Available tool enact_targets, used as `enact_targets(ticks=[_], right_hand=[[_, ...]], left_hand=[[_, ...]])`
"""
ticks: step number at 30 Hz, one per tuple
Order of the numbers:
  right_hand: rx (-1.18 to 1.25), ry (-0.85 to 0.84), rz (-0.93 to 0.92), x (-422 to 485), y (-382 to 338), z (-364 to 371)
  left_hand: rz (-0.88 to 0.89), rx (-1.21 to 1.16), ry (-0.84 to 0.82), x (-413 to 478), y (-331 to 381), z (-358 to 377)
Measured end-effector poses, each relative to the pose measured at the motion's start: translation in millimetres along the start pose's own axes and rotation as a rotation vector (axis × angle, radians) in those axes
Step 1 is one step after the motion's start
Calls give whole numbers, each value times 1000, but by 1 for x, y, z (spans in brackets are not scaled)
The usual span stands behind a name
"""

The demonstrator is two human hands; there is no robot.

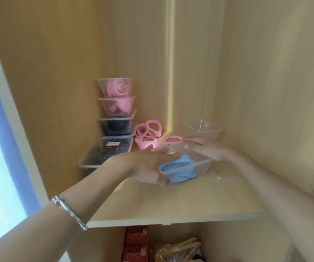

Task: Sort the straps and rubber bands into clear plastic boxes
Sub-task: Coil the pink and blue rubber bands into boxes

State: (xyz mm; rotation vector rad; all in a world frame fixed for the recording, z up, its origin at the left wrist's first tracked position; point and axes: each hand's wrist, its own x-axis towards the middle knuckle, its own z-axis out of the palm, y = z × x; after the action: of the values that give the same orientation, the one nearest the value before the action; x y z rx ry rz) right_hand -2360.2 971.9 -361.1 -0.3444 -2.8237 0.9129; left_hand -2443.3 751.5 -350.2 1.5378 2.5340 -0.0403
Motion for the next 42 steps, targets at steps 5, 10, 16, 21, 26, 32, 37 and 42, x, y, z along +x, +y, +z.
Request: enact_targets(ticks=[5, 10, 16, 21, 26, 32, 37, 42], right_hand=[[-29, 444, 194, 22, 3, 3], [488, 565, 145, 40, -26, 5], [597, 387, -48, 50, -94, 7], [645, 19, -115, 50, -138, 60], [492, 0, -125, 53, -152, 83], [468, 33, -152, 48, -134, 74], [257, 133, -151, 45, -96, 42], [-116, 370, 7, 47, -33, 7]], left_hand=[[319, -152, 479, -8, 7, 32], [182, 26, 740, -33, 13, 15], [-287, 178, 826, -72, -9, -26], [-490, 276, 727, -79, -22, -6], [-539, 215, 622, -76, -30, -7], [-659, 260, 463, -77, -10, -18], [-289, 384, 762, -37, 32, -20], [-224, 202, 564, 31, 40, -13]])
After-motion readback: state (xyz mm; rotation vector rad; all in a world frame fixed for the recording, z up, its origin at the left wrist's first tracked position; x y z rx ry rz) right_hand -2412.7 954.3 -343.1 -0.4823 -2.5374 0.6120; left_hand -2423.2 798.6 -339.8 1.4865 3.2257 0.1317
